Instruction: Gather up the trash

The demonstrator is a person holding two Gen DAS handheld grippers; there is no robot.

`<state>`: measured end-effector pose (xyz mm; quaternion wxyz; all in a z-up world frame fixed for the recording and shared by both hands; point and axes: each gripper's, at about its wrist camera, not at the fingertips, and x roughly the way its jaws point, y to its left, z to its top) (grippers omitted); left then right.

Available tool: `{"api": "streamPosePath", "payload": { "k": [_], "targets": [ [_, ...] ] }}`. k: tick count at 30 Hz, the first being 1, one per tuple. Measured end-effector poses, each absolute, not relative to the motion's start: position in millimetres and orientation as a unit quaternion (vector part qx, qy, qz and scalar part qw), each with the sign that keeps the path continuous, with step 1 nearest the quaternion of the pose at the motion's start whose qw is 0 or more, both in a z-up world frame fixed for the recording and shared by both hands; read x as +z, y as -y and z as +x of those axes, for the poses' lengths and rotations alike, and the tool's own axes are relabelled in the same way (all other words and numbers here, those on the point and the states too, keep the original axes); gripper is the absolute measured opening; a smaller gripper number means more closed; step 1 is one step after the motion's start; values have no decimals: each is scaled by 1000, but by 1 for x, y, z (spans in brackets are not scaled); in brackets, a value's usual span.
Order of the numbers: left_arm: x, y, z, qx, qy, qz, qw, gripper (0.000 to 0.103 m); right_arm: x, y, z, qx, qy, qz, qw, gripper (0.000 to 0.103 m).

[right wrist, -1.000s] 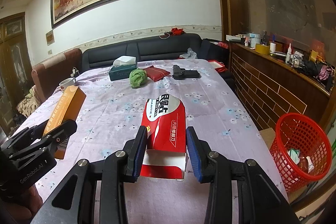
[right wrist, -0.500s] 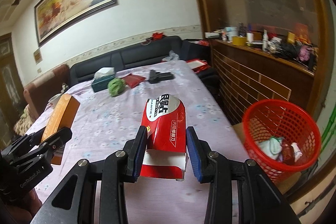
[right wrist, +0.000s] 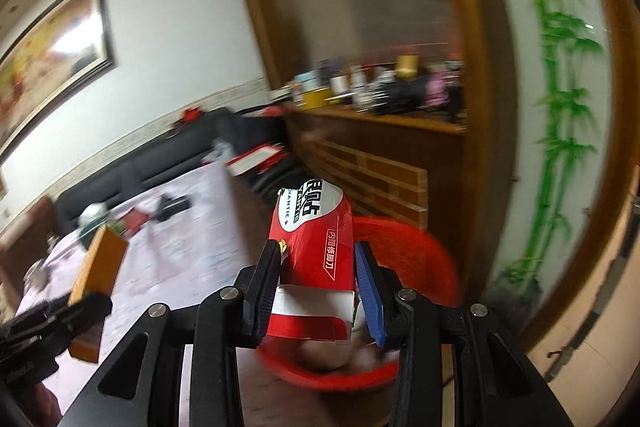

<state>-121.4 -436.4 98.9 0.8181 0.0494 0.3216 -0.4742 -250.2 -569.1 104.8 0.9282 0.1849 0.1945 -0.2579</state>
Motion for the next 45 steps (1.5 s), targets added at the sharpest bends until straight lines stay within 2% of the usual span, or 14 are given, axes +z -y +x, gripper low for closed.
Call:
{"api": "streamPosePath", "payload": {
  "k": [5, 7, 9, 12, 14, 15, 17, 20, 22, 25, 34, 39, 45],
  "targets": [
    [76, 481, -111, -482, -356, 62, 798, 52, 98, 614, -258, -275, -208, 209, 915, 42],
    [69, 484, -108, -482, -374, 54, 791, 59, 91, 624, -250, -272, -224, 211, 912, 42],
    [69, 477, -109, -489, -369, 45, 789, 72, 83, 631, -245, -273, -239, 213, 907, 42],
    [77, 459, -113, -486, -350, 48, 799, 74, 80, 631, -254, -271, -227, 225, 908, 46],
    [86, 441, -120, -487, -331, 45, 807, 76, 83, 625, -265, -280, -218, 219, 909, 58],
    [90, 433, -124, -485, -321, 46, 812, 82, 83, 622, -268, -283, -215, 218, 909, 61],
    [97, 411, -132, -475, -295, 47, 827, 91, 88, 612, -275, -290, -210, 210, 910, 75],
    [105, 367, -146, -458, -251, 44, 852, 97, 95, 585, -282, -328, -207, 173, 905, 92],
    [105, 342, -153, -451, -241, 46, 858, 99, 99, 563, -286, -356, -203, 147, 900, 94],
    [96, 306, -159, -428, -242, 43, 870, 101, 101, 523, -290, -382, -199, 104, 896, 103],
    [69, 231, -169, -278, -246, 68, 926, 102, 95, 452, -294, -385, -181, 64, 903, 103],
    [67, 223, -177, -231, -239, 100, 938, 103, 97, 434, -282, -372, -184, 54, 908, 103],
    [69, 218, -177, -210, -248, 78, 942, 103, 98, 416, -272, -361, -189, 30, 913, 103]
  ]
}}
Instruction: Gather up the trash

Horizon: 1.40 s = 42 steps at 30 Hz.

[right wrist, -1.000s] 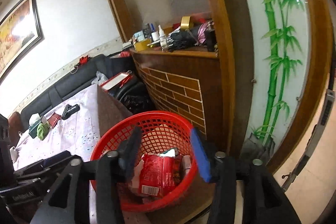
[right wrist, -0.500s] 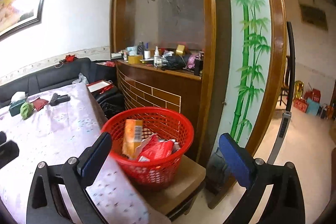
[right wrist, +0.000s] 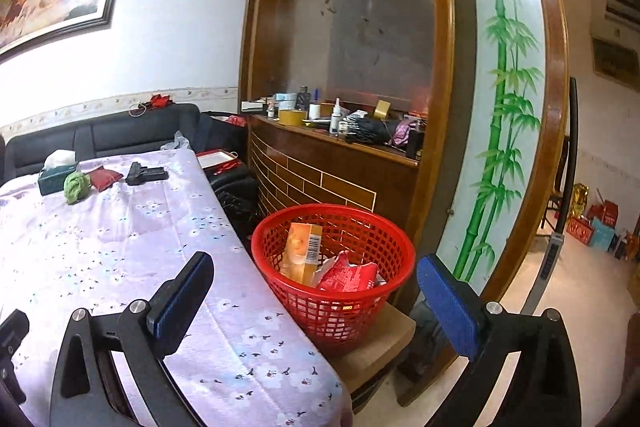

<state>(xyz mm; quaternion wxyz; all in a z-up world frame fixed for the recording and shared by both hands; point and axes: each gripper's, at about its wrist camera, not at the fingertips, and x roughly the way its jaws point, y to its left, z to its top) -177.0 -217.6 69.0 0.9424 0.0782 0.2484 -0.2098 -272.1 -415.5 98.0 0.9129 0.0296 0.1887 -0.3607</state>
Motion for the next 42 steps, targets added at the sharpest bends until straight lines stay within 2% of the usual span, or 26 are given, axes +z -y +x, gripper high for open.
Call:
{"api": "streamPosePath", "payload": {
  "k": [42],
  "targets": [
    [62, 232, -186, -219, -241, 116, 938, 103, 85, 421, -269, -345, -203, 38, 915, 103]
  ]
}}
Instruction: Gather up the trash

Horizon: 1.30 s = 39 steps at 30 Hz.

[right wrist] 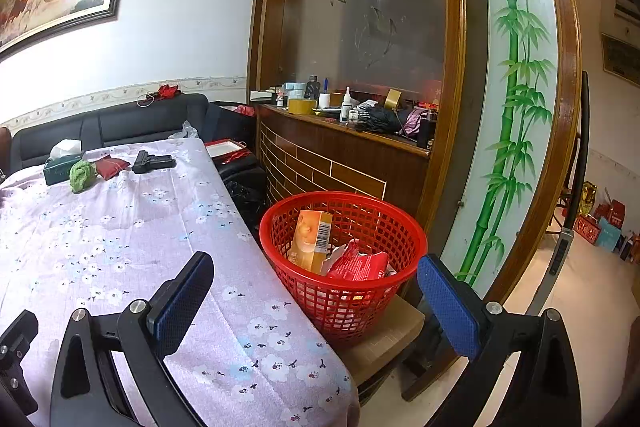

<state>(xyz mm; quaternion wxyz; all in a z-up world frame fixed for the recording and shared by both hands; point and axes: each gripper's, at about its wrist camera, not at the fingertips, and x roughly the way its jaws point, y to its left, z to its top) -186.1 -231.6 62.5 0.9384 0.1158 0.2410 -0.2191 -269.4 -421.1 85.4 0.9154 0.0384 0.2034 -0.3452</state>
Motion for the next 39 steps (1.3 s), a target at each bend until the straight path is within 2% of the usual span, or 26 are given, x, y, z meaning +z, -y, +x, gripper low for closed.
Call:
{"api": "streamPosePath", "payload": {
  "k": [39],
  "targets": [
    [60, 226, -183, -217, -246, 112, 938, 103, 82, 407, -257, -322, -215, 26, 922, 103]
  ]
}}
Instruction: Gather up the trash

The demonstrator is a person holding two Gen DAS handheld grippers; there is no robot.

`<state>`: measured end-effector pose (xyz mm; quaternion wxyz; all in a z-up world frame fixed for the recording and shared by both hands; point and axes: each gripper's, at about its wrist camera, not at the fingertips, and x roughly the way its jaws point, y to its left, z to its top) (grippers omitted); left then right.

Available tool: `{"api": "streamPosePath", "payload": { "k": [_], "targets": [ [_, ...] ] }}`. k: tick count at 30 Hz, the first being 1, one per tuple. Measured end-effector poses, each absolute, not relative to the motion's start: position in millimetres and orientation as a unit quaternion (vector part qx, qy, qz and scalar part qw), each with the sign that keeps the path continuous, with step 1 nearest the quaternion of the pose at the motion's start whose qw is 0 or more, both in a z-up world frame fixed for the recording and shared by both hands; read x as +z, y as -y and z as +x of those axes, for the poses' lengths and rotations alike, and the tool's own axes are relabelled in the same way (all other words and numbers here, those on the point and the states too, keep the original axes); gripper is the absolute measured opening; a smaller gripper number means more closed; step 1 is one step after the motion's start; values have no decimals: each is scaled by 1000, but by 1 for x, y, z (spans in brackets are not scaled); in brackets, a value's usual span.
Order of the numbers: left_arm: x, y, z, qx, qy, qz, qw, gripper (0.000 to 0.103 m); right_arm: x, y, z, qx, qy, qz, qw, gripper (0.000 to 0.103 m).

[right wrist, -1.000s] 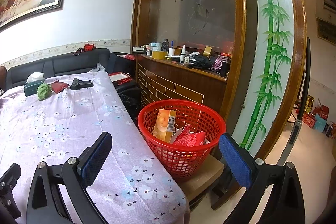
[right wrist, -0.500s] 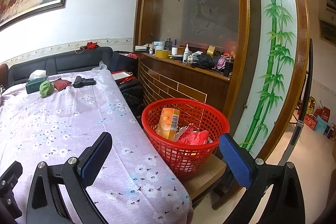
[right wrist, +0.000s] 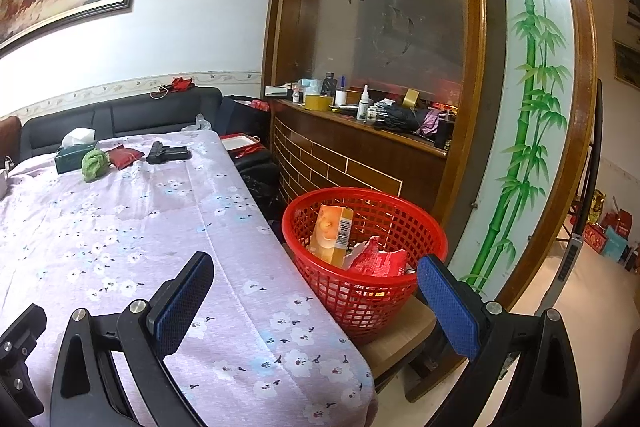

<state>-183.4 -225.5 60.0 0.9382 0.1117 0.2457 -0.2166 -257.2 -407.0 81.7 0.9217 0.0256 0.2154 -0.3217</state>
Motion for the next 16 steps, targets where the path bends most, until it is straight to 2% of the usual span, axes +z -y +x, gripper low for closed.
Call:
{"api": "streamPosePath", "payload": {
  "k": [8, 16],
  "targets": [
    [62, 202, -164, -207, -266, 92, 937, 103, 81, 393, -244, -299, -219, 16, 929, 103],
    [62, 108, -96, -100, -327, 28, 939, 103, 80, 352, -194, -192, -262, 9, 946, 103]
  ]
}}
